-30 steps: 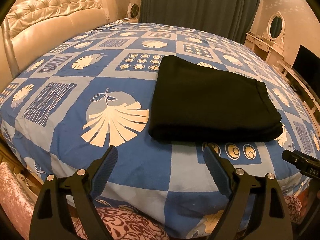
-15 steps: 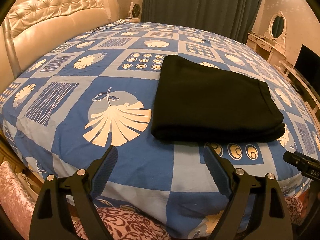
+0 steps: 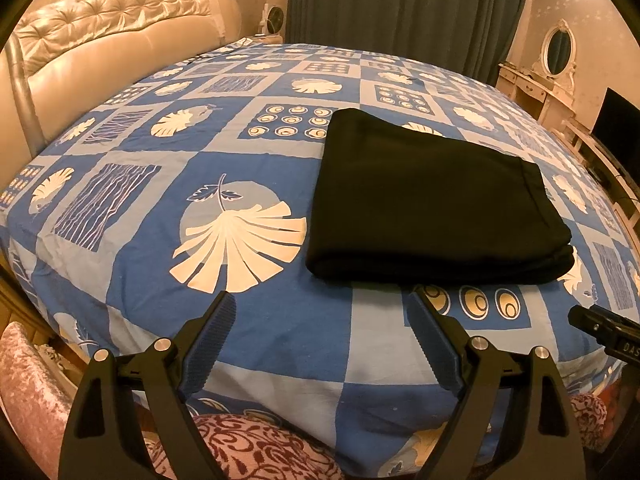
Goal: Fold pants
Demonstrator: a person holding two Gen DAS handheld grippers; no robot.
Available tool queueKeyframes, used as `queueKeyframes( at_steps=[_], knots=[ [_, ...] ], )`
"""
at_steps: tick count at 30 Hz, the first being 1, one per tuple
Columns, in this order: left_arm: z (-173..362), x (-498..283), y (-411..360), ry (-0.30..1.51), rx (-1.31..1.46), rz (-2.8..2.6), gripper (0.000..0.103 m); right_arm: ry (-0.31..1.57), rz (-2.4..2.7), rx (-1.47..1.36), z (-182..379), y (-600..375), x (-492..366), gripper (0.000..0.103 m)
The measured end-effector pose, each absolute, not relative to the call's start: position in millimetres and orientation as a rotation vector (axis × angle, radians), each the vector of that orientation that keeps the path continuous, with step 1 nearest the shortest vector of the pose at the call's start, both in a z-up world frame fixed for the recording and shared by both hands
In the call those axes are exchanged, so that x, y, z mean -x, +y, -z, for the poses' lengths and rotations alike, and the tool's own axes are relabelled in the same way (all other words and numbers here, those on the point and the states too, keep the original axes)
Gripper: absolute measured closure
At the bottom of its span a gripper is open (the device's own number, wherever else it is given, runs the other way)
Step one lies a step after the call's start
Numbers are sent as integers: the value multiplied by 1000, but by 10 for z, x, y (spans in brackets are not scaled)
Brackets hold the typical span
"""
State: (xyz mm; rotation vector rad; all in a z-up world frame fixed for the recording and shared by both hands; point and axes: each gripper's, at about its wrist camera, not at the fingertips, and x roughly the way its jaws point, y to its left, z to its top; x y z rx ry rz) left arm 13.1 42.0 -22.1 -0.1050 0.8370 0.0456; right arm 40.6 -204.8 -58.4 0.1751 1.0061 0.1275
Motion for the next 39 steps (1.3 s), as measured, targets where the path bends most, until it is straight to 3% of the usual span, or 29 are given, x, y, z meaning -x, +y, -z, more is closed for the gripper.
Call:
queueKeyframes(
  at_steps=[27, 39],
  knots=[
    [44, -78, 197, 810, -1, -67, 17, 1013, -137, -179, 627, -1964, -365, 10],
    [-172, 4, 101, 683, -71, -140, 14, 1018, -150, -195, 614, -1942, -342, 10]
  ],
)
